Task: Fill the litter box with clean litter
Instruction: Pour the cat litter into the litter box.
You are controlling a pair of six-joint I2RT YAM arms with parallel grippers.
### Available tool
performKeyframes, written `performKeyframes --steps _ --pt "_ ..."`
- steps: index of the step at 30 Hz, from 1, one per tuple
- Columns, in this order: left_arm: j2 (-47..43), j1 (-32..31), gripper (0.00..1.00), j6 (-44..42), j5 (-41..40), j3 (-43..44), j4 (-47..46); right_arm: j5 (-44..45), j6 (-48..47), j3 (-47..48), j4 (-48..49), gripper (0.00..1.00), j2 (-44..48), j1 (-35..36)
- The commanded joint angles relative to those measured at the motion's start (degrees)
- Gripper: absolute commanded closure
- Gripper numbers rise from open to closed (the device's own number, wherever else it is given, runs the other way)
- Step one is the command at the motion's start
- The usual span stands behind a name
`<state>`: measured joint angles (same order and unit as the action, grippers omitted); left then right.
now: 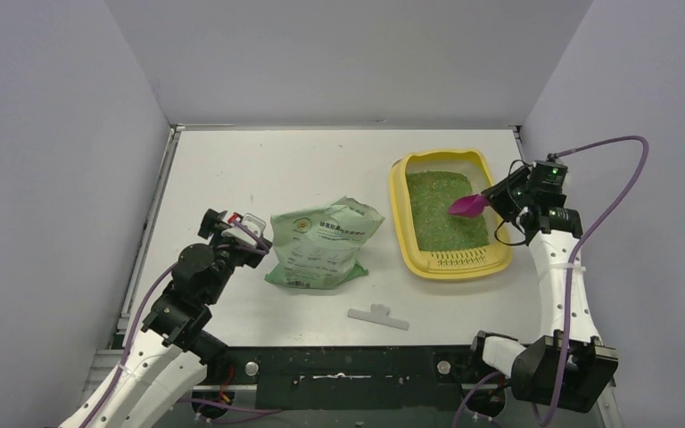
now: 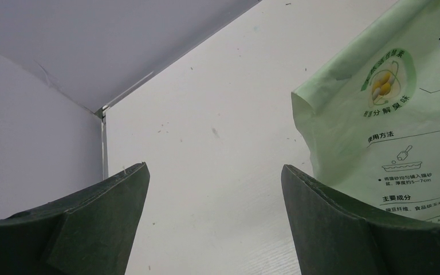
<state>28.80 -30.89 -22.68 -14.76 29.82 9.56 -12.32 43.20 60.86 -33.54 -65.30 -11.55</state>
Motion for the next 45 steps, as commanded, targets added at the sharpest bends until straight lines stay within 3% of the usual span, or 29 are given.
performKeyframes --steps 1,6,13,17,24,29,33,35,37,45 --pt "0.7 0.4 0.16 0.5 0.4 0.8 -4.2 -0.4 -6.9 1.0 -4.7 1.0 -0.5 2.0" --pt "1.1 0.4 0.16 0.5 0.7 1.0 -4.2 -0.7 -9.5 0.5 -5.9 1.0 -3.4 5.6" --pt "0.9 0.5 0.16 0.6 0.4 1.0 -3.6 17.4 -13.4 4.9 -13.3 1.0 -4.8 8.3" --pt "1.2 0.5 0.16 0.7 0.8 1.1 -3.8 19.4 -15.2 7.7 -15.9 1.0 -4.0 8.4" --pt "1.1 0.5 0.16 2.1 0.9 1.9 -3.4 6.3 -15.4 9.3 -13.1 1.0 -0.3 8.5" --pt "2.2 0.5 0.11 7.5 3.6 6.6 0.7 6.4 -14.9 10.3 -12.9 1.0 2.4 8.3" --pt "5.7 0.5 0.1 14.6 9.9 14.6 7.0 -0.2 -14.8 11.4 -11.8 1.0 4.4 8.3" --pt "9.1 0.7 0.03 21.4 11.1 20.0 10.0 -4.7 -14.4 11.5 -10.8 1.0 5.9 8.3" --pt "12.7 1.5 0.03 24.8 17.2 25.7 13.0 -8.0 -13.5 11.3 -9.7 1.0 7.9 8.3" --pt "21.9 1.9 0.03 31.5 35.1 34.6 10.2 -24.6 -2.6 4.6 2.9 1.0 17.7 8.3"
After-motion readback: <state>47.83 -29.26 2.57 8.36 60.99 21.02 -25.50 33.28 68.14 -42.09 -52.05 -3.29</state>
